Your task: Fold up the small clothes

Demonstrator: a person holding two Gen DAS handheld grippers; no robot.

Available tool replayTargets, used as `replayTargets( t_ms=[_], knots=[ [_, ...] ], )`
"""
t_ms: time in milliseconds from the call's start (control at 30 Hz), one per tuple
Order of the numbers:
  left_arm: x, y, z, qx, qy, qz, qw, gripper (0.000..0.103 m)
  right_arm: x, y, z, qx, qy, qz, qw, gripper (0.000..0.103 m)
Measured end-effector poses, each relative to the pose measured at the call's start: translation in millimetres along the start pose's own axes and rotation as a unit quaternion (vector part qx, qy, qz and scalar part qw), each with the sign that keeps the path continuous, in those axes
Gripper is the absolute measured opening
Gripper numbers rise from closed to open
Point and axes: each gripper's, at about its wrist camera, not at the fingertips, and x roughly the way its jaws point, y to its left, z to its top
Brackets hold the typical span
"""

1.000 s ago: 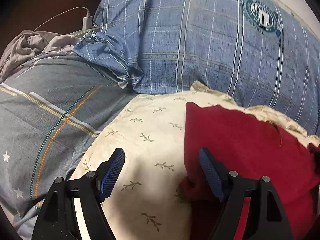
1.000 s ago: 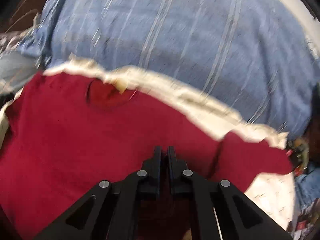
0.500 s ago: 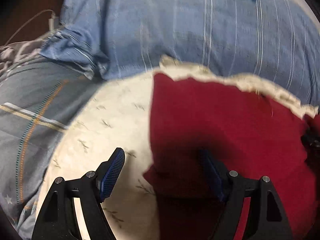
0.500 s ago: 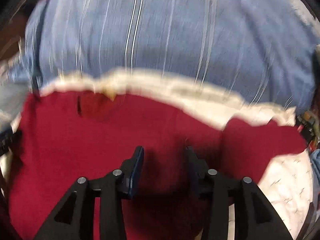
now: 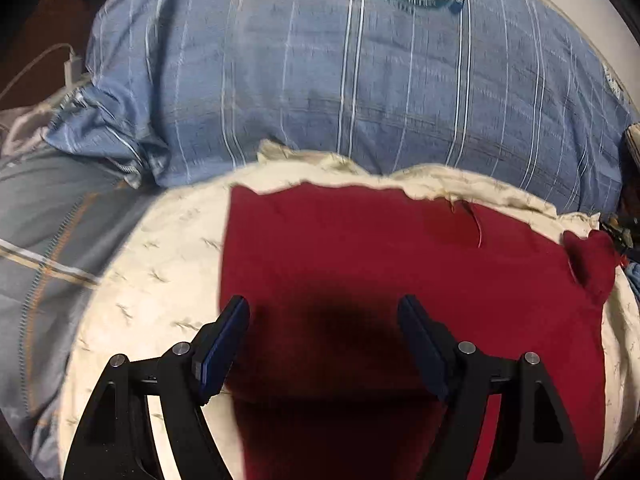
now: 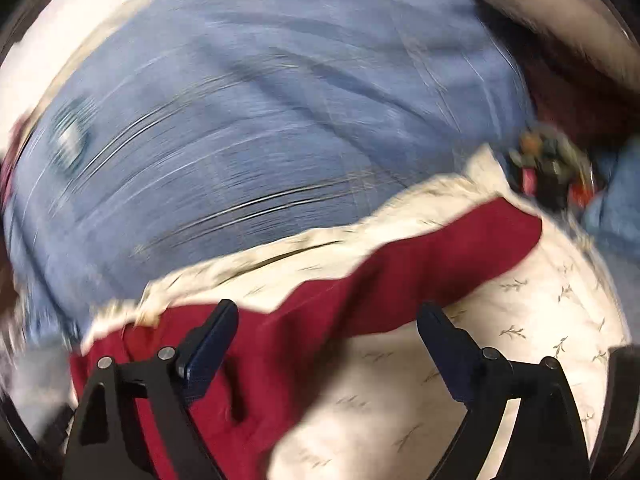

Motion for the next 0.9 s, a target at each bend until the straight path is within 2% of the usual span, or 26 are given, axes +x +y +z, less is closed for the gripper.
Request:
replayTargets(
  t_ms=[100, 167, 233, 267, 300, 400, 500, 567, 633, 733, 833, 867, 900],
  knots=[
    [11.1, -0.6, -6.0, 0.011, 0.015, 0.013, 0.9997, 0.076, 39.6, -12.9, 18.8, 0.039, 0.041, 0.013, 0.998, 0.092],
    [13.5, -1.1, -4.0, 0.018, 0.013, 0.019, 0.9996, 0.076, 60.2, -9.3, 20.2, 0.026, 0.059, 0.004, 0.998, 0.088],
    [12.5, 0.1, -3.4, 0.019, 0.009, 0.02, 0.9996, 0.076, 79.3, -8.8, 20.7, 0.003, 0.071, -0.025, 0.997, 0.06],
    [11.7, 1.8, -3.4, 0.018, 0.007, 0.02, 0.9996, 0.076, 85.8, -9.8, 19.8, -0.003, 0.072, -0.046, 0.996, 0.024],
    [12.1, 2.4, -3.0, 0.017, 0.006, 0.021, 0.9996, 0.076, 86.8, -10.0, 19.1, -0.003, 0.068, -0.055, 0.996, 0.007],
    [7.9, 14.2, -1.1, 0.004, 0.0, 0.028, 0.9996, 0.076, 54.9, -5.2, 16.4, 0.01, 0.017, -0.019, 1.0, 0.007],
    [0.0, 31.1, 0.9, -0.035, -0.014, 0.023, 0.999, 0.076, 0.5, 32.4, 9.7, -0.033, -0.023, 0.05, 0.998, 0.007],
    [-5.2, 44.6, 0.2, -0.074, -0.024, 0.018, 0.9968, 0.076, -36.9, 80.9, -4.2, -0.104, -0.037, 0.109, 0.988, 0.007],
    [-7.8, 53.4, -1.0, -0.099, -0.029, 0.014, 0.9945, 0.076, -52.8, 121.7, -23.0, -0.159, -0.036, 0.148, 0.976, 0.007],
    [-11.5, 55.7, -3.8, -0.103, -0.039, 0.013, 0.9939, 0.076, -51.8, 184.7, -79.1, -0.242, -0.003, 0.195, 0.95, 0.01],
    [-16.6, 55.9, -8.4, -0.102, -0.054, 0.003, 0.9933, 0.076, -17.2, 223.2, -150.3, -0.289, 0.088, 0.234, 0.924, 0.014],
    [-18.1, 56.5, -10.1, -0.101, -0.055, -0.002, 0.9934, 0.076, -1.9, 231.4, -176.8, -0.309, 0.119, 0.224, 0.917, 0.025],
    [-18.2, 56.1, -11.1, -0.098, -0.055, -0.007, 0.9936, 0.076, 6.7, 232.4, -194.8, -0.319, 0.133, 0.212, 0.914, 0.031]
  ],
)
